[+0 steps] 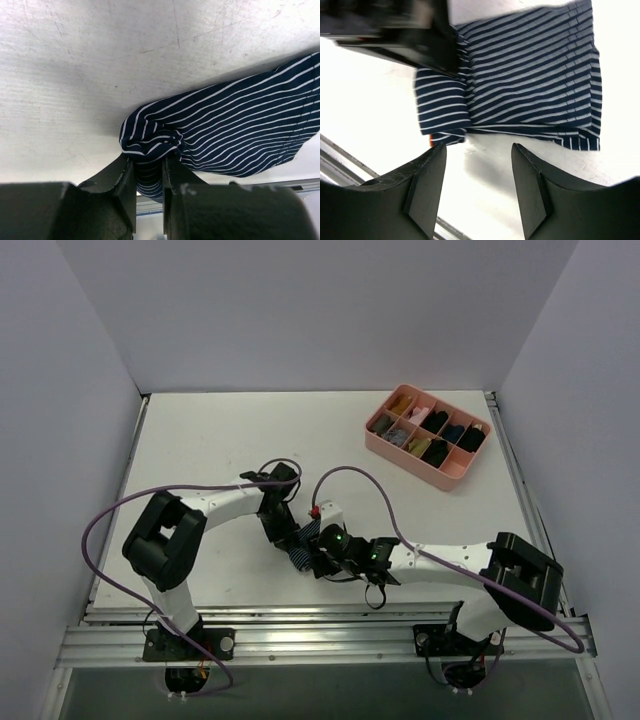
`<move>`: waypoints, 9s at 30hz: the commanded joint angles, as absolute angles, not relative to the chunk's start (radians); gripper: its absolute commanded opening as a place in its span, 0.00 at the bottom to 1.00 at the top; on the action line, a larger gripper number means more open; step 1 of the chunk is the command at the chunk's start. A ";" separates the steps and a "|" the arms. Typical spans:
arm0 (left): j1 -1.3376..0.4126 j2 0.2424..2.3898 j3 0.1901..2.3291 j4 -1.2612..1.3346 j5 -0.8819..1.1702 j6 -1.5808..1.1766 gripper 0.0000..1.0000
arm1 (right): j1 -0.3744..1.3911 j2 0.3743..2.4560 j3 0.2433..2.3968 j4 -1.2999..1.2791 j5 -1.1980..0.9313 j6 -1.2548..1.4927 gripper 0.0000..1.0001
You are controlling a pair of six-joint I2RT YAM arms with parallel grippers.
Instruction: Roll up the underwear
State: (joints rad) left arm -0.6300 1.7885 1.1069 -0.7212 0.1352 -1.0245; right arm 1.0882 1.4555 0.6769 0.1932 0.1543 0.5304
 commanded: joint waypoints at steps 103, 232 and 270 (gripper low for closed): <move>-0.678 1.554 0.833 -0.543 0.068 -0.945 0.07 | 0.948 1.505 0.596 0.191 -0.037 0.565 0.49; -0.704 1.967 1.244 -0.936 -0.054 -0.997 0.02 | 1.067 1.393 0.787 0.074 0.190 0.371 0.47; -0.706 2.065 1.313 -1.017 0.035 -0.945 0.03 | 1.276 1.855 1.009 0.051 0.548 0.213 0.34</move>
State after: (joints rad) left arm -0.6842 1.9839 1.3987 -0.9730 0.0166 -0.9489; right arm 1.2831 1.8297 1.0183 0.0742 0.5419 0.2035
